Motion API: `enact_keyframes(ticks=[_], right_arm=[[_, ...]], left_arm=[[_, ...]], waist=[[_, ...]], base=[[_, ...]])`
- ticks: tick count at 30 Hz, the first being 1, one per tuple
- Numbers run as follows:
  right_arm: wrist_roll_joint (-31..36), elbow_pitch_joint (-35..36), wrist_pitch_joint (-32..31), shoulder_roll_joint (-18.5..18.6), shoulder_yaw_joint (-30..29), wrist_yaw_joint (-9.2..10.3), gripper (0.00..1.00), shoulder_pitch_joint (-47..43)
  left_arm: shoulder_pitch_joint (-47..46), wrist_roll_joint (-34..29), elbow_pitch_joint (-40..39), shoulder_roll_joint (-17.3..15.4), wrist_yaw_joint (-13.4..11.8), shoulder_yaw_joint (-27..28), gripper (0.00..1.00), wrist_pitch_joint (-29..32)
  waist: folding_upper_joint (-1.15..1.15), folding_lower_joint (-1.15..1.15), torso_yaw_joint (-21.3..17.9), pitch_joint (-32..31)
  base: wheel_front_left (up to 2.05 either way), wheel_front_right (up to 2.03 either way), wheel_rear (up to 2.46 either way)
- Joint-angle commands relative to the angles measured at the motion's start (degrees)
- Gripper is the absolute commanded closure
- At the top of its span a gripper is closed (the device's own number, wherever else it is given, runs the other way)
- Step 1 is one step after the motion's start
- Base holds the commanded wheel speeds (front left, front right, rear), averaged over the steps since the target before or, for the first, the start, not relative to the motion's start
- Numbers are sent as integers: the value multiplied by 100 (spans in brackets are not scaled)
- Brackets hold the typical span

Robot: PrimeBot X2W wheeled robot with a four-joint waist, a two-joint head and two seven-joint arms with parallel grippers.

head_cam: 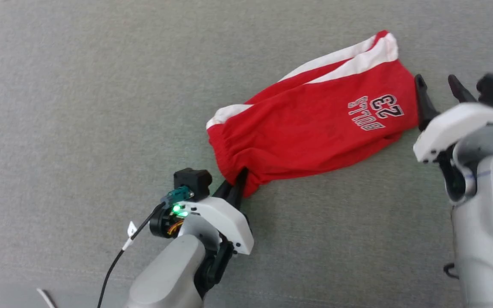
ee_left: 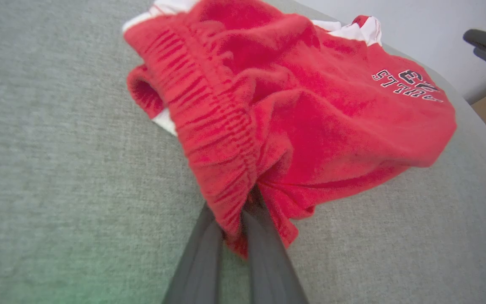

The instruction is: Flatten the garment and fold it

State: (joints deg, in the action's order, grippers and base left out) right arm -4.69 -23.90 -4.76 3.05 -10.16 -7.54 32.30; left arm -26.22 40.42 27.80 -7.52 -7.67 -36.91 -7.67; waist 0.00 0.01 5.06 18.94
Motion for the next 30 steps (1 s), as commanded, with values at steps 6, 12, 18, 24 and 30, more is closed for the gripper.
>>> enact_keyframes(ticks=[6,12,18,24,30], right_arm=[[517,-1230,-807,100,-515,5,0,1035],[1132,-1907,-2023,153,-746,5,8,1487],[1198,-1855,-2576,122,-609,5,100,1322],[885,-1260,-2609,140,-297,5,100,779],[475,-114,-2680,145,-199,5,100,-133]], left_arm=[[-179,-29,95,147,89,-184,100,-29],[-298,-8,154,244,133,-236,100,-123],[-301,46,271,265,139,-226,100,-198],[-224,101,319,163,125,-182,100,-210],[-44,174,244,-1,71,-131,100,-169]], waist=[[0,-1,428,381],[0,-1,574,516],[0,-1,492,419],[0,-1,234,176],[0,-1,-52,-139]], base=[[0,0,0],[0,0,0],[0,0,0],[0,0,0],[0,0,0]])
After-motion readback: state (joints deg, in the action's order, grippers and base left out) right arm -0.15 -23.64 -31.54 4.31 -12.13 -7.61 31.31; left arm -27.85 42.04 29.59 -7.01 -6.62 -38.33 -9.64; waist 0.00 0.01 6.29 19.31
